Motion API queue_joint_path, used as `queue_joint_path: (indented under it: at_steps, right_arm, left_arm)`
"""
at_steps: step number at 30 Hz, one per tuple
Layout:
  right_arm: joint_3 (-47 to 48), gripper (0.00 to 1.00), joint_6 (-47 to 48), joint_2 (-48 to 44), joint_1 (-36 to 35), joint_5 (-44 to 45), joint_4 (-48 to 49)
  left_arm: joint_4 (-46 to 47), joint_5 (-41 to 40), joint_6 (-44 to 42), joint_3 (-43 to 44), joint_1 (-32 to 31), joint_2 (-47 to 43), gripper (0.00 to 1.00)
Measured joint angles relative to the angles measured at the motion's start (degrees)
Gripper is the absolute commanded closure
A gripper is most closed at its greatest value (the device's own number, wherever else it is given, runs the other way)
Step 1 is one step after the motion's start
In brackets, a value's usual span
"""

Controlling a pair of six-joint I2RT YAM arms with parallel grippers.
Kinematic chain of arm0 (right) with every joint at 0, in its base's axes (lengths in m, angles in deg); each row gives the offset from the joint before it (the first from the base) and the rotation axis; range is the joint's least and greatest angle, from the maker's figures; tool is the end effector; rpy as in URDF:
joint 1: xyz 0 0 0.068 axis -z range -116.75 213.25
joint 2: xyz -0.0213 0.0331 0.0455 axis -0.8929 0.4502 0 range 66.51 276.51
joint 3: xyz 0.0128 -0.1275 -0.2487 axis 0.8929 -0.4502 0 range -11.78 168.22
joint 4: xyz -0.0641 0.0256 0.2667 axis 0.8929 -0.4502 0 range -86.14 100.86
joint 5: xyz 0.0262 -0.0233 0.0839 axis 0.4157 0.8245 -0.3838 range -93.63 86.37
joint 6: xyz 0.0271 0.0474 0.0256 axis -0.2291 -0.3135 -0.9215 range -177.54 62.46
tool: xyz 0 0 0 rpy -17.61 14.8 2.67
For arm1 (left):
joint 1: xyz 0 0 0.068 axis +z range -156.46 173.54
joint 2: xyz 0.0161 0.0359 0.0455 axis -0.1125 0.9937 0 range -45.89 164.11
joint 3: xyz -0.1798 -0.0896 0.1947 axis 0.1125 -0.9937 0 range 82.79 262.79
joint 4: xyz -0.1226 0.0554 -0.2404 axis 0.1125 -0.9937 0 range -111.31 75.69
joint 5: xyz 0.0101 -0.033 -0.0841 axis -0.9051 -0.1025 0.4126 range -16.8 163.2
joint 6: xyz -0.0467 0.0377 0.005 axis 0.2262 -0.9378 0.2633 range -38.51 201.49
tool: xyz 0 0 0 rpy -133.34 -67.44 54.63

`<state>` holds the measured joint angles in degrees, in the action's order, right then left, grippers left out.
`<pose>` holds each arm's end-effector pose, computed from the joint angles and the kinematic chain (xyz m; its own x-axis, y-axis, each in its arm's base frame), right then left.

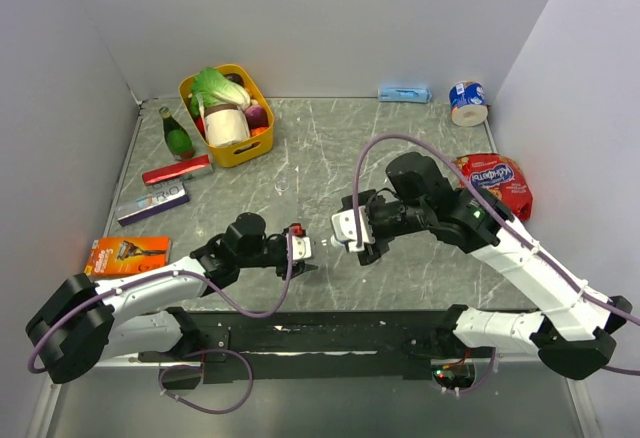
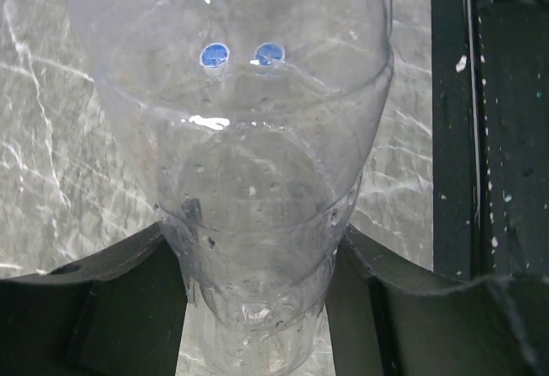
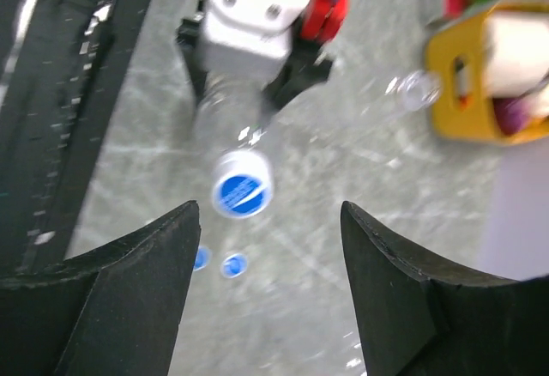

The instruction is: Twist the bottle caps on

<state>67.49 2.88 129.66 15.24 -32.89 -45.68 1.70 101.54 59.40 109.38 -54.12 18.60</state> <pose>0.1287 0.1755 0.4120 0.5662 -0.5051 -0.6513 -0.8202 -0.2675 -0.5057 0.1530 -0.1993 0.2037 0.1236 0.3558 -0.9264 0.9721 0.1440 0.1850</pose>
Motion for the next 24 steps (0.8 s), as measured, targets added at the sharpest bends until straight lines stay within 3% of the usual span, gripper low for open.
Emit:
queue_joint_path:
  at_steps: [10,19,23,24]
  right_arm:
    - [-1.7,0.34,11.2,0.5,-2.7,-1.1,-0.6]
    - [-1.9,0.42,14.5,1.2,-3.1,-1.4,-3.4]
    - [-3.4,0.48,14.4,1.2,-3.5,-1.3,-2.5]
    - [-4.0,0.54,14.4,1.2,-3.6,-1.2,-2.3]
  left_arm:
    - [-0.3,1.6,-2.7,0.0,0.1,0.0,0.99]
    - [0.8,1.6,-2.7,0.0,0.2,-0.2,0.99]
    - [1.5,1.6,-2.7,0.0,0.2,-0.2,0.99]
    - [1.6,1.6,-2.7,0.0,0.2,-0.2,0.99]
